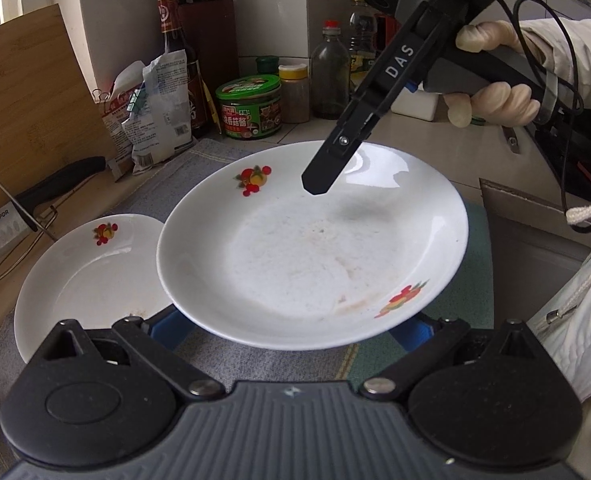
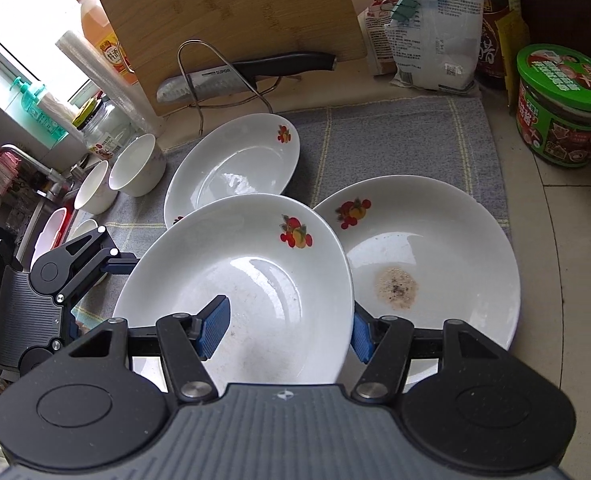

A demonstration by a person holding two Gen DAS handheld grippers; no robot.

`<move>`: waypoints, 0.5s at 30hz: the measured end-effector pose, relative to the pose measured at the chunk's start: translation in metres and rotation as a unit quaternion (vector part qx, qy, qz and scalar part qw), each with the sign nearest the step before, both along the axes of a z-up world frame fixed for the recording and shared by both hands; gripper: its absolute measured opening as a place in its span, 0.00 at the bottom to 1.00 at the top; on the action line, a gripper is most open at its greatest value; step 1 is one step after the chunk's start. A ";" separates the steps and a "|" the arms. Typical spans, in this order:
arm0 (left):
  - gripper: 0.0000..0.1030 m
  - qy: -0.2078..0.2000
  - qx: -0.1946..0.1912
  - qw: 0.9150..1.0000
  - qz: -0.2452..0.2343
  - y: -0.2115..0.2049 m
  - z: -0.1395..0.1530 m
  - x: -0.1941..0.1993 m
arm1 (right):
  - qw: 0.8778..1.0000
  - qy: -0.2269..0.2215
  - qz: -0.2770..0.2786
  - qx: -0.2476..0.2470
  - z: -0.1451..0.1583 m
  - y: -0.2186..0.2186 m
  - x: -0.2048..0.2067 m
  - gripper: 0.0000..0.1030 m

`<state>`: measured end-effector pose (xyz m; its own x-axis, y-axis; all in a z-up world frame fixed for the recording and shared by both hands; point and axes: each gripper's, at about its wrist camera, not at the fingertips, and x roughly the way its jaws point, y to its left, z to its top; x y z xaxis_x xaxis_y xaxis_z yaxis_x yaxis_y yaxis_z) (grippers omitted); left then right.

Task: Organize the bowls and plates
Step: 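Carry the large plate with the right tool toward the stained plate, then lower the large plate onto the stained plate and open the right tool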

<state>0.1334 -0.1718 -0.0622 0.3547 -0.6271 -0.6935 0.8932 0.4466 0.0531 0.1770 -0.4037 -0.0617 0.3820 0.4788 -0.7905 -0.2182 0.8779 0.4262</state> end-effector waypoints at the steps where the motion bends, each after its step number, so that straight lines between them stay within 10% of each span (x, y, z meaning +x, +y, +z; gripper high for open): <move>1: 0.98 -0.001 0.000 1.000 -0.001 -0.004 0.000 0.001 | 1.000 0.000 -0.004 0.001 -0.001 -0.004 0.000 0.65; 15: 0.98 0.000 0.017 0.999 -0.028 -0.044 -0.011 0.018 | 0.999 0.014 -0.040 0.009 -0.016 -0.046 0.005 0.65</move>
